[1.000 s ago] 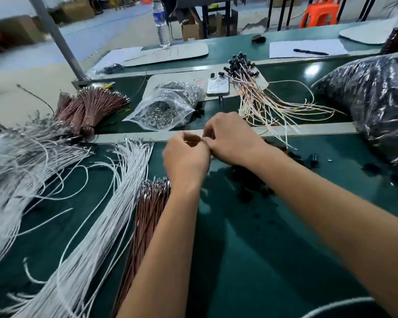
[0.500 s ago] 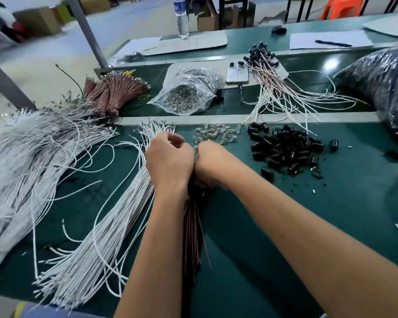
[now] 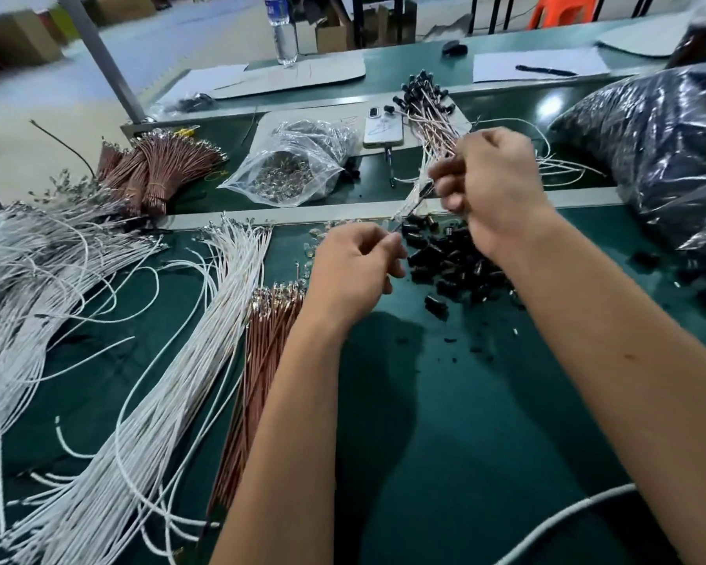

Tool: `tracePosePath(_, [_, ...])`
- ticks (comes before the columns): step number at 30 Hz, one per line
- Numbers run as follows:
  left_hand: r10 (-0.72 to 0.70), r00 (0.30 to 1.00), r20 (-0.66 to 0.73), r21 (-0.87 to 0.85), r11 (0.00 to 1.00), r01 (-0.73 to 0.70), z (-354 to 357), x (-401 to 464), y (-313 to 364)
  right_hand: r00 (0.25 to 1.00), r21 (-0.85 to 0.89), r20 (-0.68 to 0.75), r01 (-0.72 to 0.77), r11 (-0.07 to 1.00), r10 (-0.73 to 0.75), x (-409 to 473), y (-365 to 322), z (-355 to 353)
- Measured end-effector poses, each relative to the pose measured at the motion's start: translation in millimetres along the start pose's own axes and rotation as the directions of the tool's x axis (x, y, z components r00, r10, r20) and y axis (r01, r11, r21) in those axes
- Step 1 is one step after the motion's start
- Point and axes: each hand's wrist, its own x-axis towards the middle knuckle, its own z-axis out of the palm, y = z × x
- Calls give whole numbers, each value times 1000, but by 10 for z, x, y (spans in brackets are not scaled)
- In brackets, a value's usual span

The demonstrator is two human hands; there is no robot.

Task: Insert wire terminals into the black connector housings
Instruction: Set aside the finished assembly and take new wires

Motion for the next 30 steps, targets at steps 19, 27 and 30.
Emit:
tracePosePath(19, [58,997,55,537,840,-79,355,-18,-97,1000,-46,-14,-1,999,0,-395,389,-952])
tracePosePath(27, [15,982,186,375,923,-85,328,-32,-90,996,-48,-16,85,995,-86,-459,454,-1011])
tracePosePath(30, [11,1000,27,-20,1000,-11,389,-16,-116,997,-17,-24,74,997,-75,-478,440,-987])
